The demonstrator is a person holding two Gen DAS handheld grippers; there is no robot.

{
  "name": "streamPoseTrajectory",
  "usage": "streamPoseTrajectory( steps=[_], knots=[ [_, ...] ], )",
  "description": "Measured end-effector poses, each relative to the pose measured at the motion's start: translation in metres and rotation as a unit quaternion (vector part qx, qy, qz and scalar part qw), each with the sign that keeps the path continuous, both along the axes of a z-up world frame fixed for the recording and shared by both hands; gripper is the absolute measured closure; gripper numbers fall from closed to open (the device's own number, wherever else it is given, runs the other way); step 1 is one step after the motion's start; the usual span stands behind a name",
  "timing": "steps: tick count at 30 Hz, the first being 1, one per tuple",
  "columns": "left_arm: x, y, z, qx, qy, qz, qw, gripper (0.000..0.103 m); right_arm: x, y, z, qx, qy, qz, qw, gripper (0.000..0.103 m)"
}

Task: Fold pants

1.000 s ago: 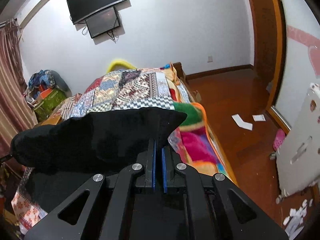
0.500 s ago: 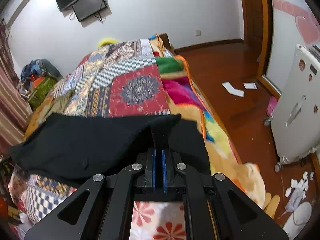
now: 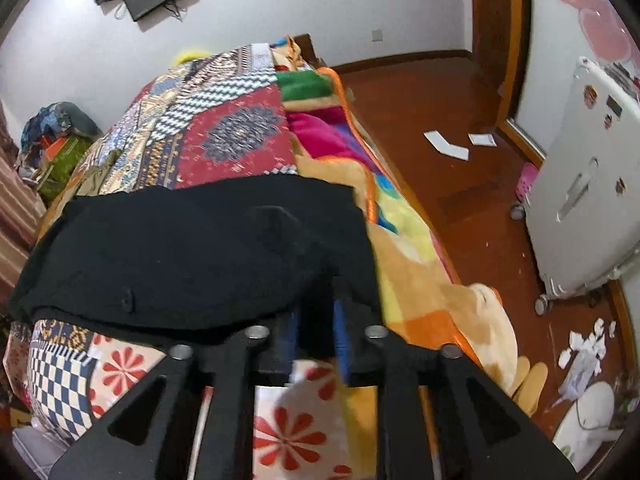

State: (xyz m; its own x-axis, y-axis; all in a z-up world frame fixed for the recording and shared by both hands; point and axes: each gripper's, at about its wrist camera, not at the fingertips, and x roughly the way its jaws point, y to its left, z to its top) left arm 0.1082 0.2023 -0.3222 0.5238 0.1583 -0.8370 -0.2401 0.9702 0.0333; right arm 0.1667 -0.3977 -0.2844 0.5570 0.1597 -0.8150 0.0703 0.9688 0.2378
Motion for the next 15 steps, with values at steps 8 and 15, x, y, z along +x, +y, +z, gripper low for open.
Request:
streamPoseTrajectory(
  steps=[8, 15],
  knots=[
    [0.012, -0.016, 0.043, 0.002, -0.029, 0.001, 0.9996, 0.092, -0.009, -0.032, 0.001, -0.028, 0.02, -0.036, 0.999, 0.078],
    [0.051, -0.062, 0.071, -0.012, -0.055, -0.031, 0.998, 0.074, 0.013, -0.035, 0.042, -0.004, -0.027, -0.029, 0.999, 0.077]
  ],
)
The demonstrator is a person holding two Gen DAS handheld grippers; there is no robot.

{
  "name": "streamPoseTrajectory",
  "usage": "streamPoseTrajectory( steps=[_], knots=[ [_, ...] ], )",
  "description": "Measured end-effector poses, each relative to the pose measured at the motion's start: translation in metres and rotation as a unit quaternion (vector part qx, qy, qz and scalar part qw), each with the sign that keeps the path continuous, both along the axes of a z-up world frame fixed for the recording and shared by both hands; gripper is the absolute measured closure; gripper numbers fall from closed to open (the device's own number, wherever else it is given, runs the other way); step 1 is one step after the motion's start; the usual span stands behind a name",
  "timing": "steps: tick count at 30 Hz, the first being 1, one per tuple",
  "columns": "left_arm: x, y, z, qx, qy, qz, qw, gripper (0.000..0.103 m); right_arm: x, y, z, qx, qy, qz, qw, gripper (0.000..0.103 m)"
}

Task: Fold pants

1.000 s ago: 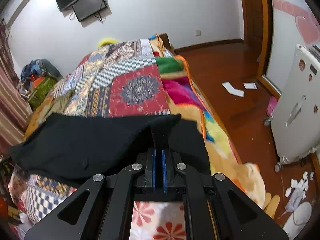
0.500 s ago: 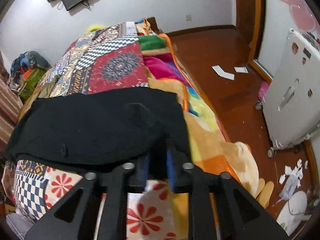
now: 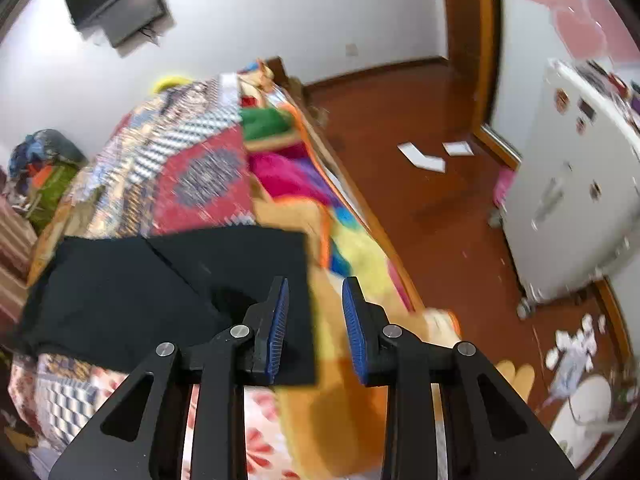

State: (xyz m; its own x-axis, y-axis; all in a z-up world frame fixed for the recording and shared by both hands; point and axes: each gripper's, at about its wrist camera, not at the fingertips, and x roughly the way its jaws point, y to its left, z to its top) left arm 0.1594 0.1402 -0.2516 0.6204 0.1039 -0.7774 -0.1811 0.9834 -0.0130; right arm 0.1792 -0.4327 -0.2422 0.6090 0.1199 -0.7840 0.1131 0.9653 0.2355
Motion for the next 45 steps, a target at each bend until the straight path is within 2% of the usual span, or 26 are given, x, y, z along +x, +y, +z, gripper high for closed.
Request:
streamPoseTrajectory(
  steps=[4, 6, 9, 12, 15, 16, 19, 21, 23, 27, 30, 35, 37, 39, 42, 45],
  knots=[
    [0.028, -0.039, -0.002, -0.008, -0.001, -0.032, 0.9995, 0.068, 0.026, 0.025, 0.007, 0.014, -0.015, 0.038, 0.999, 0.059],
    [0.041, -0.059, -0.011, -0.019, 0.01, -0.051, 0.9985, 0.067, 0.037, 0.038, 0.002, 0.015, -0.011, 0.06, 0.998, 0.058],
    [0.055, -0.089, -0.031, -0.023, 0.031, -0.075, 0.9964, 0.067, 0.052, 0.059, -0.017, 0.011, 0.023, 0.099, 0.995, 0.058],
    [0.063, -0.111, -0.052, -0.022, 0.057, -0.096, 0.9935, 0.067, 0.058, 0.067, -0.041, 0.004, 0.064, 0.109, 0.992, 0.058],
    [0.065, -0.124, -0.075, -0.018, 0.084, -0.11, 0.9902, 0.067, 0.051, 0.065, -0.057, 0.023, 0.088, 0.112, 0.989, 0.058],
    [0.065, -0.127, -0.083, -0.014, 0.092, -0.112, 0.9893, 0.067, 0.05, 0.063, -0.06, 0.027, 0.094, 0.112, 0.989, 0.059],
    [0.064, -0.126, -0.099, -0.022, 0.108, -0.102, 0.9886, 0.062, 0.044, 0.054, -0.065, 0.055, 0.103, 0.106, 0.988, 0.072],
    [0.062, -0.122, -0.103, -0.027, 0.104, -0.089, 0.9902, 0.051, 0.043, 0.051, -0.066, 0.075, 0.106, 0.103, 0.986, 0.087],
    [0.061, -0.117, -0.105, -0.035, 0.101, -0.077, 0.9912, 0.046, 0.042, 0.053, -0.062, 0.076, 0.103, 0.105, 0.986, 0.092],
    [0.06, -0.111, -0.108, -0.044, 0.106, -0.068, 0.9911, 0.04, 0.041, 0.059, -0.043, 0.056, 0.065, 0.11, 0.99, 0.097],
    [0.059, -0.114, -0.108, -0.031, 0.109, -0.065, 0.9914, 0.037, 0.038, 0.056, -0.01, 0.066, 0.005, 0.1, 0.993, 0.098],
    [0.058, -0.116, -0.107, -0.019, 0.115, -0.063, 0.9912, 0.036, 0.03, 0.054, 0.051, 0.045, -0.107, 0.088, 0.989, 0.099],
    [0.057, -0.116, -0.105, -0.019, 0.119, -0.062, 0.9907, 0.036, 0.027, 0.051, 0.059, 0.047, -0.122, 0.089, 0.987, 0.099],
    [0.058, -0.118, -0.102, -0.019, 0.125, -0.063, 0.9899, 0.036, 0.029, 0.048, 0.051, 0.057, -0.1, 0.098, 0.989, 0.099],
    [0.058, -0.126, -0.089, -0.016, 0.119, -0.075, 0.99, 0.036, 0.035, 0.045, 0.021, 0.057, -0.042, 0.098, 0.993, 0.099],
    [0.061, -0.146, -0.066, 0.002, 0.095, -0.098, 0.9907, 0.036, 0.035, 0.04, -0.003, 0.078, 0.002, 0.092, 0.993, 0.09]
  ],
)
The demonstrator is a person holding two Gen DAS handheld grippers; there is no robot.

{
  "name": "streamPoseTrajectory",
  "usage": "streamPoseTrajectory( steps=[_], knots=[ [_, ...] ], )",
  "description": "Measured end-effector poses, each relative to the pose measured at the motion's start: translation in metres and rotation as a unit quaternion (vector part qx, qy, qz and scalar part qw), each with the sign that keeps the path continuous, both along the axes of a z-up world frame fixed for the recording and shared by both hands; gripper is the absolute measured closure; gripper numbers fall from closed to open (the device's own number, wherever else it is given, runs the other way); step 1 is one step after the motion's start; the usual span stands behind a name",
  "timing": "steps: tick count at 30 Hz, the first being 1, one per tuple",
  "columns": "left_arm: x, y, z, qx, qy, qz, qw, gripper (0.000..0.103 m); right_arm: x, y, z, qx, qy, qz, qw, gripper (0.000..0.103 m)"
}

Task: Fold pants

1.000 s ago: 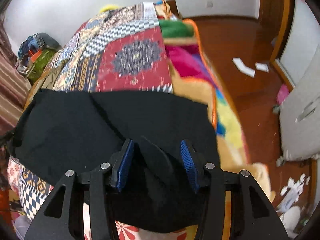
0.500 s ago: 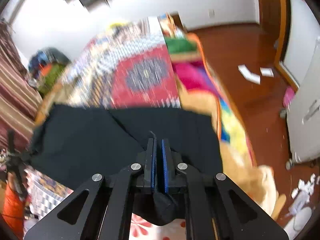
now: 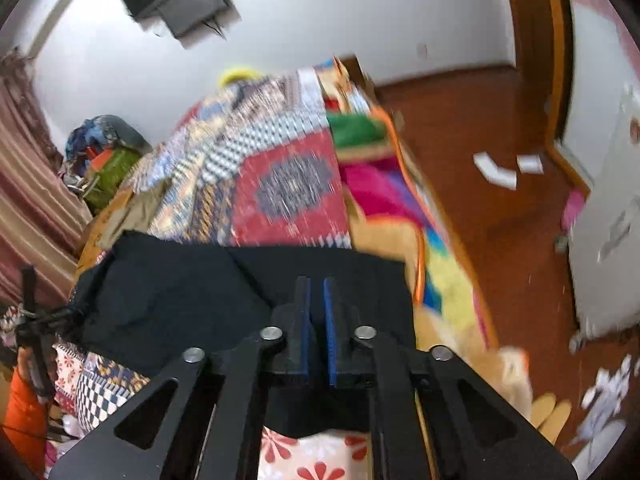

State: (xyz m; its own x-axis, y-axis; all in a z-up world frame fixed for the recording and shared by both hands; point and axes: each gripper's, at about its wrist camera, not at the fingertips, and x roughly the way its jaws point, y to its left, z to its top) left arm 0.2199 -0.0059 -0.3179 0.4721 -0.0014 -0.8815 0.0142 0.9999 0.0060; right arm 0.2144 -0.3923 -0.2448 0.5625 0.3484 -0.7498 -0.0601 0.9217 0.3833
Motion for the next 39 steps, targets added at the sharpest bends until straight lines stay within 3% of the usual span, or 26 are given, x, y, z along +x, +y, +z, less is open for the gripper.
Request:
streamPoseTrajectory(
  steps=[3, 6, 12, 13, 14, 17, 23, 27, 33, 36, 39],
  knots=[
    [0.005, -0.027, 0.022, -0.003, -0.023, -0.03, 0.9993, 0.033, 0.001, -0.002, -0.014, 0.04, 0.025, 0.002, 0.999, 0.078],
    [0.011, -0.059, 0.037, -0.013, -0.038, -0.067, 0.9969, 0.026, 0.002, 0.007, -0.023, 0.038, 0.04, 0.019, 0.998, 0.068],
    [0.019, -0.13, 0.036, -0.023, -0.037, -0.143, 0.9888, 0.021, -0.006, 0.017, -0.051, 0.037, 0.081, 0.046, 0.995, 0.067],
    [0.019, -0.139, 0.032, -0.023, -0.032, -0.151, 0.9878, 0.021, -0.007, 0.015, -0.052, 0.046, 0.078, 0.041, 0.995, 0.071],
    [0.018, -0.146, 0.028, -0.023, -0.026, -0.158, 0.9868, 0.021, -0.007, 0.011, -0.052, 0.06, 0.074, 0.034, 0.995, 0.082],
    [0.016, -0.166, 0.012, -0.017, -0.008, -0.176, 0.9842, 0.021, -0.007, 0.0, -0.043, 0.099, 0.055, 0.027, 0.993, 0.092],
    [0.014, -0.169, -0.015, -0.019, 0.031, -0.17, 0.9848, 0.021, -0.004, 0.008, 0.003, 0.095, -0.02, 0.043, 0.994, 0.095],
    [0.011, -0.164, -0.013, -0.038, 0.035, -0.155, 0.9865, 0.021, 0.007, 0.021, 0.039, 0.082, -0.075, 0.066, 0.992, 0.096],
    [0.011, -0.158, -0.004, -0.052, 0.033, -0.148, 0.987, 0.021, 0.005, 0.027, 0.092, 0.078, -0.173, 0.086, 0.978, 0.097],
    [0.009, -0.161, -0.005, -0.052, 0.038, -0.153, 0.9861, 0.021, -0.002, 0.018, 0.095, 0.071, -0.176, 0.078, 0.979, 0.098],
    [0.007, -0.166, -0.008, -0.05, 0.043, -0.161, 0.9847, 0.021, -0.003, 0.0, 0.066, 0.069, -0.136, 0.053, 0.987, 0.097]
  ],
)
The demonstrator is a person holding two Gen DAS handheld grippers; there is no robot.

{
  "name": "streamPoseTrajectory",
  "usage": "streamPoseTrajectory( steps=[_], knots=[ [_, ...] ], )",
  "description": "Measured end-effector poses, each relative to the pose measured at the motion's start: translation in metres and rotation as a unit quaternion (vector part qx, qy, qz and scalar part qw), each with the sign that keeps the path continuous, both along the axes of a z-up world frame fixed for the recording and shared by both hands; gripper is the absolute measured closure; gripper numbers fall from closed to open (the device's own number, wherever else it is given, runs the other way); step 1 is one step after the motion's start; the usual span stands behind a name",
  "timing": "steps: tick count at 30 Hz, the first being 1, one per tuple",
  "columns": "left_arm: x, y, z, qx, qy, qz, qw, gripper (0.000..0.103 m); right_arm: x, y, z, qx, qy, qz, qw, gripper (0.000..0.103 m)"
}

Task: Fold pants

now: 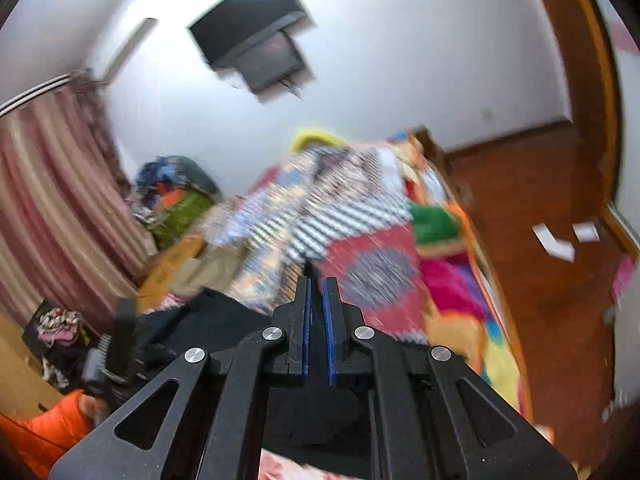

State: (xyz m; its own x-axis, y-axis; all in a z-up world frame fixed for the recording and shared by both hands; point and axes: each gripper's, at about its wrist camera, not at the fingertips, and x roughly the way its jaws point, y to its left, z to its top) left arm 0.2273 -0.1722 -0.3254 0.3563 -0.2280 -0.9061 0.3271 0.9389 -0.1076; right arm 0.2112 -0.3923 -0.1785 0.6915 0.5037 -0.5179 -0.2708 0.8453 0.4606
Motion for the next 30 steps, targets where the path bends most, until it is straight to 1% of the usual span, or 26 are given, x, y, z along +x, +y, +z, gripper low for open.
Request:
streamPoseTrajectory(
  steps=[3, 4, 5, 8, 10, 14, 16, 17, 19, 20, 22, 24, 27, 28, 30],
  knots=[
    [-0.002, -0.005, -0.002, 0.004, 0.001, -0.008, 1.0, 0.021, -0.005, -0.018, -0.041, -0.024, 0.069, -0.029, 0.997, 0.096],
    [-0.002, -0.006, -0.002, 0.005, 0.001, -0.012, 0.9999, 0.021, -0.008, -0.024, -0.053, -0.027, 0.09, -0.035, 0.995, 0.094],
    [-0.003, -0.007, -0.002, 0.007, -0.001, -0.014, 0.9999, 0.021, -0.011, -0.03, -0.066, -0.024, 0.112, -0.039, 0.993, 0.093],
    [-0.003, -0.008, -0.001, 0.008, -0.003, -0.016, 0.9998, 0.021, -0.019, -0.041, -0.086, -0.012, 0.142, -0.054, 0.988, 0.093],
    [-0.002, -0.009, 0.002, 0.004, -0.004, -0.015, 0.9999, 0.021, -0.024, -0.042, -0.091, -0.014, 0.148, -0.057, 0.987, 0.093],
    [-0.002, -0.013, 0.005, -0.002, -0.008, -0.014, 0.9999, 0.021, -0.027, -0.033, -0.095, -0.009, 0.158, -0.038, 0.987, 0.078],
    [-0.004, -0.016, 0.007, -0.006, -0.011, -0.015, 0.9998, 0.021, -0.031, -0.024, -0.096, -0.013, 0.159, -0.028, 0.987, 0.075],
    [-0.006, -0.018, 0.007, -0.008, -0.013, -0.017, 0.9997, 0.021, -0.034, -0.019, -0.095, -0.018, 0.157, -0.022, 0.987, 0.07],
    [-0.009, -0.021, 0.008, -0.005, -0.017, -0.02, 0.9997, 0.021, -0.04, -0.011, -0.098, -0.03, 0.156, -0.016, 0.987, 0.065],
    [-0.011, -0.023, 0.008, -0.001, -0.019, -0.022, 0.9996, 0.021, -0.044, -0.005, -0.099, -0.046, 0.156, -0.015, 0.987, 0.065],
    [-0.015, -0.028, 0.007, 0.007, -0.024, -0.03, 0.9992, 0.021, -0.048, 0.006, -0.101, -0.099, 0.153, -0.01, 0.983, 0.064],
    [-0.02, -0.031, 0.006, 0.011, -0.029, -0.037, 0.9988, 0.021, -0.05, 0.014, -0.103, -0.142, 0.149, -0.008, 0.979, 0.06],
    [-0.024, -0.028, 0.006, 0.012, -0.03, -0.036, 0.9988, 0.021, -0.049, 0.019, -0.104, -0.179, 0.147, -0.006, 0.973, 0.057],
    [-0.025, -0.025, 0.005, 0.014, -0.031, -0.033, 0.9989, 0.021, -0.048, 0.019, -0.105, -0.19, 0.147, -0.006, 0.971, 0.055],
    [-0.028, -0.017, 0.006, 0.019, -0.034, -0.025, 0.9989, 0.021, -0.045, 0.022, -0.104, -0.219, 0.142, -0.009, 0.965, 0.046]
  ],
)
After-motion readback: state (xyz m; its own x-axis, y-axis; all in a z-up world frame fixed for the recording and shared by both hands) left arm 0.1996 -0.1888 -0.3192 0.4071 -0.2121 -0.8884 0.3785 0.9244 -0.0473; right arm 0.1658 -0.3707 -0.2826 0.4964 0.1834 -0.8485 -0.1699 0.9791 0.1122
